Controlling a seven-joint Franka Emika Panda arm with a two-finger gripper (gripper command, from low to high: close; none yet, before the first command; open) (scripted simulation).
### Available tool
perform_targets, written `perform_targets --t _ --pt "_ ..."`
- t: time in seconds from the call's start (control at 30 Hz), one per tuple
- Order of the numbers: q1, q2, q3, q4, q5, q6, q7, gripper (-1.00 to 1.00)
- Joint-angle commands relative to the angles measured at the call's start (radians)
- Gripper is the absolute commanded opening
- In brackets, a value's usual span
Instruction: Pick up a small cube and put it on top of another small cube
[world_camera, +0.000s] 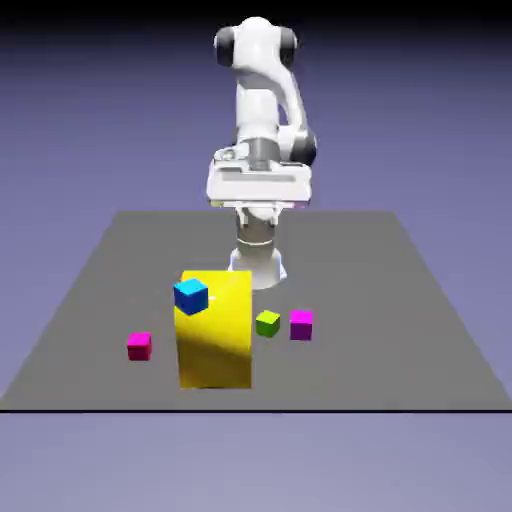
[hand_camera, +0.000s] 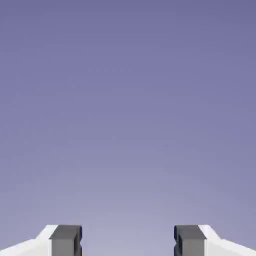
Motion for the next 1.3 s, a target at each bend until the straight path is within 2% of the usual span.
perform_targets --t 0.0,0.4,0.87,0.93,1.1,1.13,1.27 --pt "0.006 0.032 -0.036 0.02 -0.011 -0.019 0.023 0.0" --pt "0.055 0.412 -0.45 0.259 -0.123 -0.243 0.297 0.0" --pt "-0.446 0.841 -0.239 0.418 0.439 -0.565 0.546 0.0" --pt "-0.455 0.836 -0.226 0.416 0.45 -0.568 0.543 0.0" --pt "-0.501 1.006 -0.134 0.435 0.577 -0.426 0.45 0.0" --pt "-0.501 1.006 -0.134 0.435 0.577 -0.426 0.45 -1.0" --pt "-0.471 0.897 -0.193 0.423 0.495 -0.517 0.51 -1.0"
